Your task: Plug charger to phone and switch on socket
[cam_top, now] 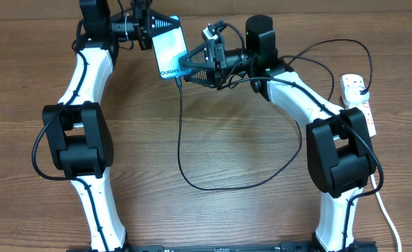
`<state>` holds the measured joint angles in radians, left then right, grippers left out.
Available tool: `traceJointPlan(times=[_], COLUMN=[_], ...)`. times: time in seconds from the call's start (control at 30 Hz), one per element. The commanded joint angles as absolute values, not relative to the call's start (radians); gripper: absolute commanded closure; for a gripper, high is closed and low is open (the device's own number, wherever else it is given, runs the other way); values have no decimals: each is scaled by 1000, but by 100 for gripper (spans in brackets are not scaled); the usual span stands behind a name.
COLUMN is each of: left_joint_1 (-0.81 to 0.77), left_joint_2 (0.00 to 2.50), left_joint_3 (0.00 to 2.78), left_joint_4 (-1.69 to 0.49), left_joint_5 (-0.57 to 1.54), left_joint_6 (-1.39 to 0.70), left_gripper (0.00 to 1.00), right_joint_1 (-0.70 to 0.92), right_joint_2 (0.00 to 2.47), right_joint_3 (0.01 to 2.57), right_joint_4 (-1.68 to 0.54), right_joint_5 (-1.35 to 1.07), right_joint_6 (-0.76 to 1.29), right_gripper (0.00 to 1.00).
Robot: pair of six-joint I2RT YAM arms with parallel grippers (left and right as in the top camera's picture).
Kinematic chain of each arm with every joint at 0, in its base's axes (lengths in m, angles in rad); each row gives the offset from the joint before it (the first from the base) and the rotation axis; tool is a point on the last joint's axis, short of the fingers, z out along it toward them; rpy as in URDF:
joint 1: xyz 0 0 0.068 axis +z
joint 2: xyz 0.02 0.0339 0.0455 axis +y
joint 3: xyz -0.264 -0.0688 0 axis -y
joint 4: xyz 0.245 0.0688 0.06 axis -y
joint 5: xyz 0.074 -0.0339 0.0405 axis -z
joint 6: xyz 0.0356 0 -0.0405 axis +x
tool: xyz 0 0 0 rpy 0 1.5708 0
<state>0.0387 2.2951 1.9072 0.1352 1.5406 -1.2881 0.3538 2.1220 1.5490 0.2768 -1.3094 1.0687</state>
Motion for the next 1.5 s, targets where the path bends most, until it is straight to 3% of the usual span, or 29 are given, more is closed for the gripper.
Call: traceJointPlan(times=[0.0, 0.3, 0.47, 0.7, 0.93, 1.17, 1.27, 1.47], left_joint_1=[56, 61, 58, 58, 4, -97, -128, -165], left_joint_2=[2265, 2265, 2265, 2265, 2265, 2265, 2265, 2265], left_joint_3=[1914, 1914, 1914, 1914, 1913, 1869, 1847, 1835], left_joint_4=[138, 135, 135, 135, 131, 127, 70, -335], left_joint_5=[1580, 1580, 1580, 1575, 1560, 1504, 1445, 1184], left_joint_6=[-1299, -1294, -1294, -1293, -1194, -1123, -1100, -816], left_gripper=[96, 95, 95, 96, 95, 96, 96, 96], right_joint_1=[357, 283, 162, 87, 68, 64, 63, 63], right_joint_2=[2121, 2121, 2120, 2017, 1810, 1658, 1620, 1567], right_joint_3=[1563, 1563, 1563, 1563, 1563, 1563, 1563, 1563], right_joint_4=[295, 265, 20, -646, -876, -999, -1024, -1069], right_joint_5=[-1342, -1370, -1315, -825, -453, -259, -238, -217], right_joint_6=[1066, 1081, 996, 591, 522, 522, 522, 495], right_gripper=[0, 0, 0, 0, 0, 0, 0, 0])
